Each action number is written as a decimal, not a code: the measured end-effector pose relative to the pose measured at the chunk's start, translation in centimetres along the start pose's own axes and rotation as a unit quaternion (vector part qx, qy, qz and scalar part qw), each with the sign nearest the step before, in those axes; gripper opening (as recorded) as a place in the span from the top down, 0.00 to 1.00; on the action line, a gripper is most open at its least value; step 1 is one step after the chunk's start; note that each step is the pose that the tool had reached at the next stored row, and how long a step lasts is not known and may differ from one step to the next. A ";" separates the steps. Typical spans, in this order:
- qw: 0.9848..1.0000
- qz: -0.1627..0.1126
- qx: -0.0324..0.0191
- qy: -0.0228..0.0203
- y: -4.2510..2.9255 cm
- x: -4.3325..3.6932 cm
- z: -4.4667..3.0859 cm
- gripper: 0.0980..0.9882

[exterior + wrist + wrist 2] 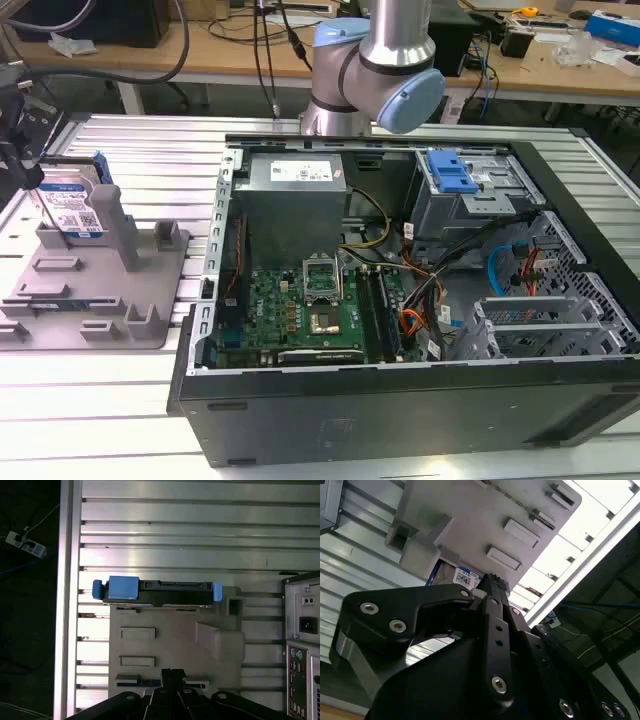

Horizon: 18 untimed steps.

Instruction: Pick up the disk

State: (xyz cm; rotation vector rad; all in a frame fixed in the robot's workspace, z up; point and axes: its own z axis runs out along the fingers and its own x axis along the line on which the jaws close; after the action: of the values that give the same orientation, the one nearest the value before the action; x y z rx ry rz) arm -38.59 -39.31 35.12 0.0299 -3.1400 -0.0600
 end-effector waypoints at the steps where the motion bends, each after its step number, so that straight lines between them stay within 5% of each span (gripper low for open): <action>1: 1.000 0.000 0.000 0.000 0.00 0.00 0.00 0.99; 8: 1.000 -0.002 0.000 0.000 0.00 0.00 0.00 0.99; 10: 0.999 -0.034 0.000 0.001 0.00 0.00 0.01 0.99; 14: 0.997 -0.076 0.000 0.003 0.00 0.00 0.02 0.99; 18: 0.993 -0.118 0.000 0.005 0.00 0.00 0.03 0.99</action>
State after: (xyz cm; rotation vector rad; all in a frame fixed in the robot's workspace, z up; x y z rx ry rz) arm -38.59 -39.31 35.09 0.4007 -3.1100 -0.0594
